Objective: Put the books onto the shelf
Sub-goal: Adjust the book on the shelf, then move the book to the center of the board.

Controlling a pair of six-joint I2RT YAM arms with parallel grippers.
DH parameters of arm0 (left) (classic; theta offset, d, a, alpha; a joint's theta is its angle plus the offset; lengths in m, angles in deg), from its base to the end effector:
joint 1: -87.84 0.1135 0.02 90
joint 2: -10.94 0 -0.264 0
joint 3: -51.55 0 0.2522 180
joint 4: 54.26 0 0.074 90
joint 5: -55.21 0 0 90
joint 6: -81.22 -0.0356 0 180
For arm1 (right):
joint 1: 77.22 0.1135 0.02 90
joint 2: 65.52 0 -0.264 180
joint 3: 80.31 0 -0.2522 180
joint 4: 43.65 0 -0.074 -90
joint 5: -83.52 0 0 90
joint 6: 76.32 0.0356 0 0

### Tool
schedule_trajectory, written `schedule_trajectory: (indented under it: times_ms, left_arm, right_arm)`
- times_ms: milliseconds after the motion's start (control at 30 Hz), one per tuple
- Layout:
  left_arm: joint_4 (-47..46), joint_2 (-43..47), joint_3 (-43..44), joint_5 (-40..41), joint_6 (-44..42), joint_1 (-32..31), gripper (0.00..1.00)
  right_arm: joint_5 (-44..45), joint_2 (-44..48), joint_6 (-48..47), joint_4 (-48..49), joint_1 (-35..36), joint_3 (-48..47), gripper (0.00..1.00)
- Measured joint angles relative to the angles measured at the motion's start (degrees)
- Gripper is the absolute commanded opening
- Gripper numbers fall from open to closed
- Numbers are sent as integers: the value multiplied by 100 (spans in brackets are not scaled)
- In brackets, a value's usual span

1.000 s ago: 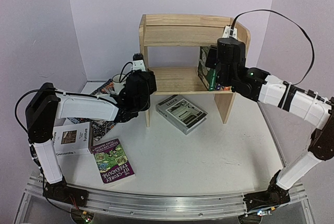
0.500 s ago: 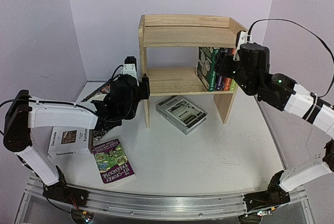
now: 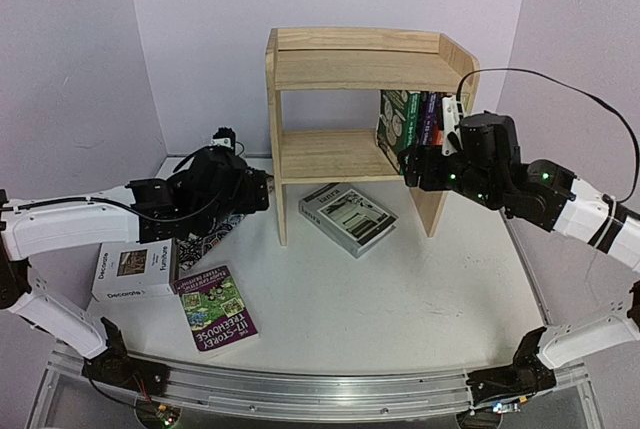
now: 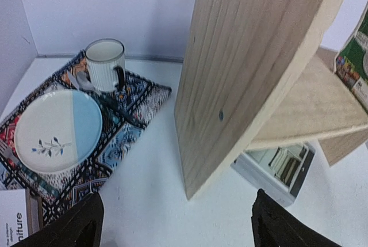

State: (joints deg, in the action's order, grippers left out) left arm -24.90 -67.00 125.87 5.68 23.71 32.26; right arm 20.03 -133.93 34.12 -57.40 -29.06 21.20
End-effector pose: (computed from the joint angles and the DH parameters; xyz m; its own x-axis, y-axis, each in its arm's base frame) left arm 0.1894 -0.2355 0.3007 -0.4313 -0.0935 -0.8973 0.1045 0.9828 -0.1526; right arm 0.1965 0.1956 0.3963 -0.1691 0.2797 -0.9451 -0.3314 0.8869 0.3217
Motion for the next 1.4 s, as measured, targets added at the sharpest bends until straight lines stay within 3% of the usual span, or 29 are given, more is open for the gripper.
schedule_trajectory:
  times_ms: [233, 500, 800, 1133, 1400]
  left_arm:
    - [661, -135, 116, -1017, 319, 497, 93]
    - [879, 275, -466, -2384, 1094, 1137, 89]
    - [1889, 339, -1123, -3413, 2322, 1240, 86]
    - [2696, 1003, -1665, -3921, 3242, 1240, 86]
    - [3059, 1000, -1992, -4039, 3547, 1240, 85]
  right_arm:
    - [35, -829, -84, -118, 0, -766, 77]
    - [-963, -853, 414, -28, 52, -332, 73]
    - [-1631, -1698, 1296, 544, 1205, 404, 73]
    - [-1672, -1859, 1745, 1146, 1454, 969, 73]
    - [-1671, -1859, 1826, 1244, 1454, 1071, 74]
